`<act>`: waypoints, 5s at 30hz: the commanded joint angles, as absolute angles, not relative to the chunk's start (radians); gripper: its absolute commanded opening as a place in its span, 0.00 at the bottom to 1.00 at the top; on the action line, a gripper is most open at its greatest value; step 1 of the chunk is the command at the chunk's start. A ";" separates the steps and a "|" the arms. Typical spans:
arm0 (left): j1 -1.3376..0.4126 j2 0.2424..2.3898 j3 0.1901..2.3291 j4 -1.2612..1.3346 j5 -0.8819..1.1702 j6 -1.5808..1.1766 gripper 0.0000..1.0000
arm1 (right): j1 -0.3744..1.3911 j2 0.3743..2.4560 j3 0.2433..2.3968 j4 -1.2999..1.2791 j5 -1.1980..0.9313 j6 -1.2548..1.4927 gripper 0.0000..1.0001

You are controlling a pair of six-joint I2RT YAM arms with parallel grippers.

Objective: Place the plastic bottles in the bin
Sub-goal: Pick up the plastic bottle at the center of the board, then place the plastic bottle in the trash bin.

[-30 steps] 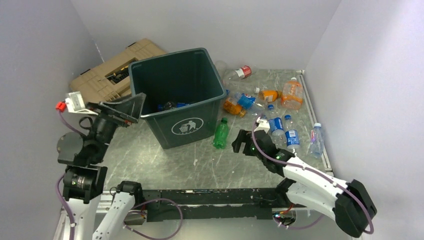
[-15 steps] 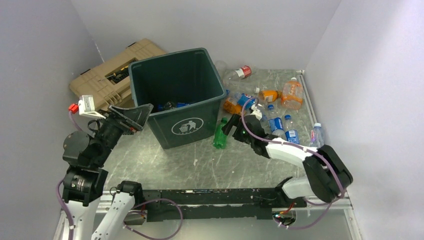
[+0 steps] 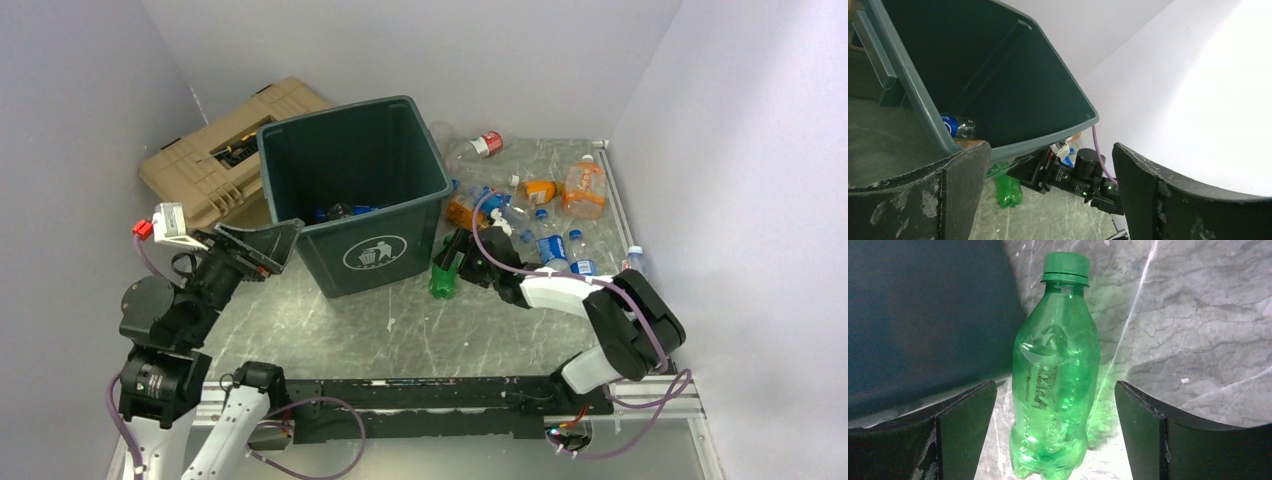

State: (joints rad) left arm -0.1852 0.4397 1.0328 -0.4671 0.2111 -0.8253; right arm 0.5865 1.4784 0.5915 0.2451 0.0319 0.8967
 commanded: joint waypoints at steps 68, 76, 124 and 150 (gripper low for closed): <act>-0.614 1.243 1.654 -0.181 0.566 -0.538 0.99 | 0.982 0.716 0.978 0.038 0.073 0.206 0.46; -0.615 1.236 1.606 -0.128 0.613 -0.572 0.99 | 1.063 0.802 0.994 0.145 0.113 0.179 0.46; -0.643 1.188 1.540 -0.117 0.548 -0.611 0.00 | 1.089 0.851 0.996 0.165 0.177 0.212 0.95; -0.643 1.226 1.808 -0.296 -0.212 0.172 0.00 | 1.089 0.545 0.777 -0.295 0.714 0.391 1.00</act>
